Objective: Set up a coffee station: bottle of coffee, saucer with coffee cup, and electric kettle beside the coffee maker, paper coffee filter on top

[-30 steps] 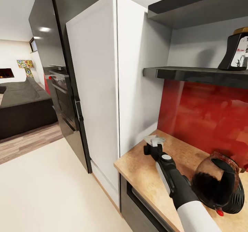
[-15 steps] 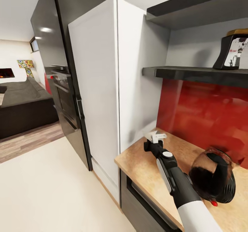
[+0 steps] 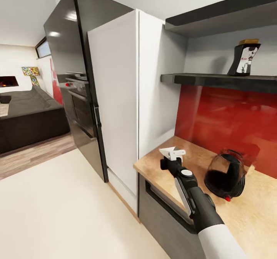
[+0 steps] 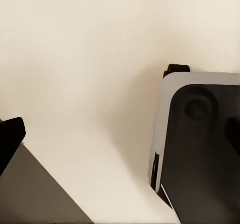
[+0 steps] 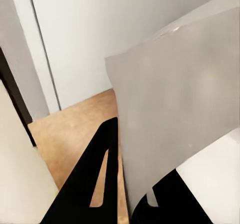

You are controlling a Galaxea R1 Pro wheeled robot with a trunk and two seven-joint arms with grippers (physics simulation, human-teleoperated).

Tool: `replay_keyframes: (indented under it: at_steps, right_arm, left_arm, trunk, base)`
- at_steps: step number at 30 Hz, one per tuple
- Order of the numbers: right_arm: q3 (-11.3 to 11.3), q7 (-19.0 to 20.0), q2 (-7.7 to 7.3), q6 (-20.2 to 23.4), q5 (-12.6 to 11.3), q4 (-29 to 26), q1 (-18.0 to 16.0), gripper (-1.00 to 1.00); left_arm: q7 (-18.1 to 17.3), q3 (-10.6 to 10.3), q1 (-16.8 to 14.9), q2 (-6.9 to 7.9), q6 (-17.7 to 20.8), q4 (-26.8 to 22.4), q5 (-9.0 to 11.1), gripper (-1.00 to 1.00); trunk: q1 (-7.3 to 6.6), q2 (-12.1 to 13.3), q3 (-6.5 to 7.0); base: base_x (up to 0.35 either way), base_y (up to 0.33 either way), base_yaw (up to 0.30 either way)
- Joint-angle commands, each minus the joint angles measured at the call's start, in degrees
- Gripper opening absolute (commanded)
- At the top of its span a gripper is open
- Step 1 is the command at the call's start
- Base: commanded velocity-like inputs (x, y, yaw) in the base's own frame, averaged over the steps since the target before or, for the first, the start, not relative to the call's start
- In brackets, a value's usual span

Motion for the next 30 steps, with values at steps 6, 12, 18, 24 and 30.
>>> replay_keyframes:
  at_steps: [6,12,18,24,30]
  right_arm:
    - [0.0,-0.1,0.00,0.3,-0.1,-0.1,0.0,-1.00]
    - [0.0,-0.1,0.00,0.3,-0.1,-0.1,0.0,-1.00]
    - [0.0,-0.1,0.00,0.3,-0.1,-0.1,0.0,-1.00]
    - [0.1,0.0,0.00,0.2,-0.1,0.0,0.0,-1.00]
    - [2.2,0.6,-0.08,-0.1,-0.1,2.8,0.3,-1.00]
  left_arm:
    - [0.0,0.1,0.0,-0.21,-0.1,0.0,-0.1,1.00]
    - [0.1,0.1,0.0,-0.37,-0.1,0.0,-0.2,1.00]
    - [0.1,0.1,0.0,-0.66,-0.2,-0.1,-0.2,1.00]
    - [0.1,0.2,0.0,-0.67,-0.2,-0.1,-0.1,1.00]
    - [0.0,0.2,0.0,-0.67,-0.1,-0.1,-0.1,1.00]
  trunk:
    - [-0.01,-0.1,-0.13]
    - [-0.01,-0.1,-0.13]
    - [-0.01,-0.1,-0.13]
    - [-0.01,-0.1,-0.13]
    - [-0.01,-0.1,-0.13]
  base:
    - [-0.336,0.020,0.000]
    - [-0.337,0.002,-0.016]
    - [-0.336,0.000,-0.217]
    - [-0.227,0.000,-0.232]
    - [-0.013,0.000,-0.026]
